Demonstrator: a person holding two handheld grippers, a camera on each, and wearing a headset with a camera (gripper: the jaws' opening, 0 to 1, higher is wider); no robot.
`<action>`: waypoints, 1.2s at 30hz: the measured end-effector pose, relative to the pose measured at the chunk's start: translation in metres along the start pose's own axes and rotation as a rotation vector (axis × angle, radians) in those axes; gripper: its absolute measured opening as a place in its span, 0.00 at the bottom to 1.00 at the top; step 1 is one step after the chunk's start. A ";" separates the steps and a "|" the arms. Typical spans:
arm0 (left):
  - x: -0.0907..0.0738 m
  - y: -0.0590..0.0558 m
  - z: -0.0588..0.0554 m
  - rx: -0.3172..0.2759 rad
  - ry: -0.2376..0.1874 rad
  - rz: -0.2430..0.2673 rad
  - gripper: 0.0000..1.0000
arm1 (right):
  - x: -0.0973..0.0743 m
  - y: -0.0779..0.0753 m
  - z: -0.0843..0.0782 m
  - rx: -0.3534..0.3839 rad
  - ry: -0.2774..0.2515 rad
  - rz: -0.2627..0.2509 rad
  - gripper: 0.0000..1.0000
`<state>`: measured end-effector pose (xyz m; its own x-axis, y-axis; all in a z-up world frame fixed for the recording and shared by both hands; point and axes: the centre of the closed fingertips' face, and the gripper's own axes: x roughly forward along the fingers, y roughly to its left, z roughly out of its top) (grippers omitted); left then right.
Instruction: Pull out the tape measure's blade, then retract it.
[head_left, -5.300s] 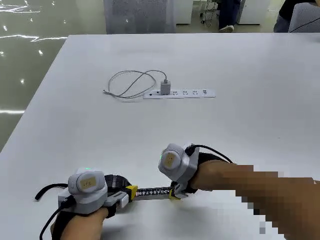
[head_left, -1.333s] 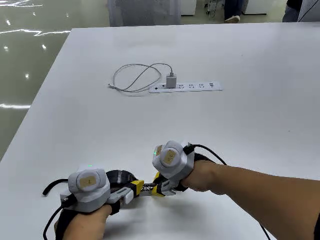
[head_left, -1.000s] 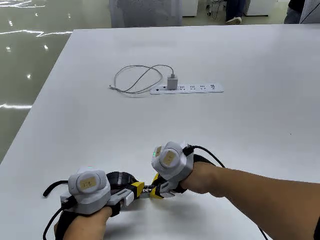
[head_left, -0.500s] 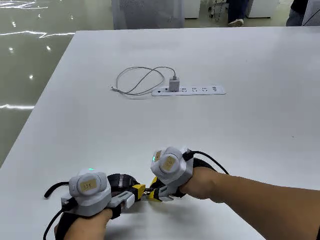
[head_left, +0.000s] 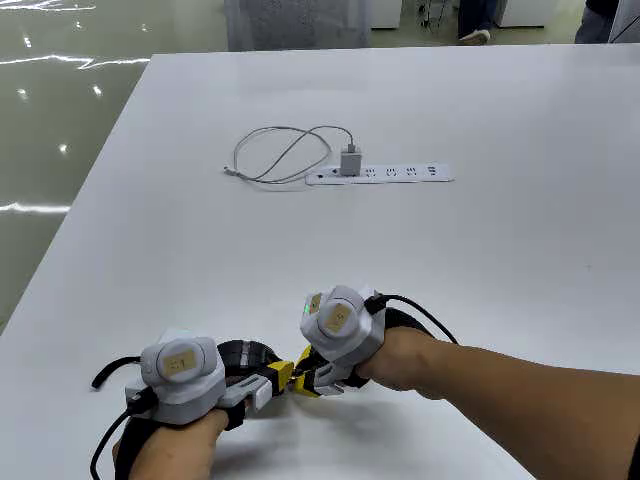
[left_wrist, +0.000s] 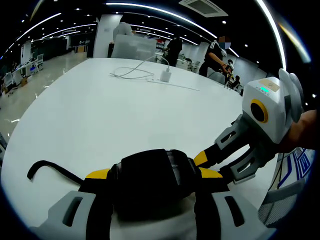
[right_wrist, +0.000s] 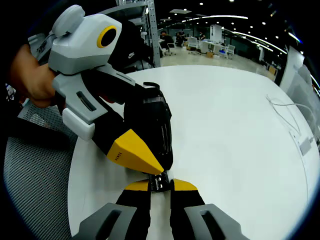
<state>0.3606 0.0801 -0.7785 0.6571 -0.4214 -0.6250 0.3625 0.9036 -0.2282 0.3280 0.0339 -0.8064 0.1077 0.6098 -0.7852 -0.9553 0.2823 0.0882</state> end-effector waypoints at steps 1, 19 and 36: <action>0.000 0.000 0.000 0.000 0.000 0.000 0.63 | 0.000 0.000 0.000 0.000 -0.001 0.001 0.10; 0.000 -0.001 0.000 0.004 -0.001 -0.005 0.62 | 0.003 0.001 0.004 -0.001 0.006 0.020 0.10; -0.001 -0.002 -0.001 0.018 -0.011 -0.004 0.63 | 0.006 0.004 0.005 -0.043 0.023 -0.005 0.11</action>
<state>0.3581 0.0789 -0.7782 0.6631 -0.4260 -0.6156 0.3767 0.9005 -0.2173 0.3265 0.0419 -0.8074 0.1063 0.5908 -0.7998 -0.9657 0.2531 0.0586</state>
